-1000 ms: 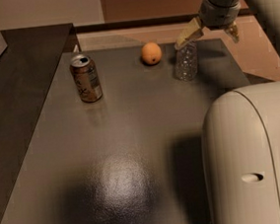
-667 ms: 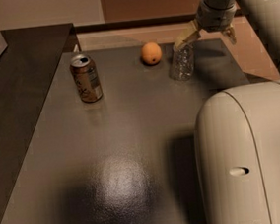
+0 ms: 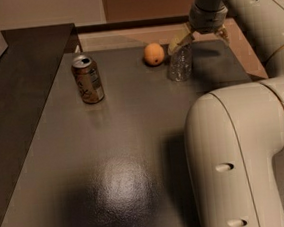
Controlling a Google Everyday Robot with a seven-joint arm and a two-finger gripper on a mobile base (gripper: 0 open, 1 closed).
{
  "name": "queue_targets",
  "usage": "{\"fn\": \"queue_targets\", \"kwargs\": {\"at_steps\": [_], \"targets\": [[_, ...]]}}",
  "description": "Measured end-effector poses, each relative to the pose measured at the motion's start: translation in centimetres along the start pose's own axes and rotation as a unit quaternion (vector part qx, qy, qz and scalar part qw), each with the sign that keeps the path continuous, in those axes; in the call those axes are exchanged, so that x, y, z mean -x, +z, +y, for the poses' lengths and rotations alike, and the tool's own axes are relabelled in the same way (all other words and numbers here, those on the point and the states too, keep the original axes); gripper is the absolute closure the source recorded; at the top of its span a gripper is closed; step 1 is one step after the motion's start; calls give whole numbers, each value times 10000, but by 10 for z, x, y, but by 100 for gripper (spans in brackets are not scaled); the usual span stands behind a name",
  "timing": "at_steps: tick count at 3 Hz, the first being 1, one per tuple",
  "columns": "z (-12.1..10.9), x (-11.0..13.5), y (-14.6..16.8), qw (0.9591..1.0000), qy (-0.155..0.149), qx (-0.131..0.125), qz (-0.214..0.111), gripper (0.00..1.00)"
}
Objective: Place water bottle upright
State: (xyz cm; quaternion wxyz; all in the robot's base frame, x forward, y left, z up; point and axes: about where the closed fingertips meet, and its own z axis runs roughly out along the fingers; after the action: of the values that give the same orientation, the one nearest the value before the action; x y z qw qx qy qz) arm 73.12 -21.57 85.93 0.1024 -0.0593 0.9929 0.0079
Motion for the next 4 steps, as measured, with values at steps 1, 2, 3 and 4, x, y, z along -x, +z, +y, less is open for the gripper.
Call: {"fn": "queue_targets", "kwargs": {"at_steps": [1,2,3,4], "targets": [[15,6,3,9998,-219,-13,39,0],[21,8,6,9995,-293,-21,72,0],[19,7,8,9995,-282,-22,104,1],[12,1,12,9996,-221,14,166,19]]}}
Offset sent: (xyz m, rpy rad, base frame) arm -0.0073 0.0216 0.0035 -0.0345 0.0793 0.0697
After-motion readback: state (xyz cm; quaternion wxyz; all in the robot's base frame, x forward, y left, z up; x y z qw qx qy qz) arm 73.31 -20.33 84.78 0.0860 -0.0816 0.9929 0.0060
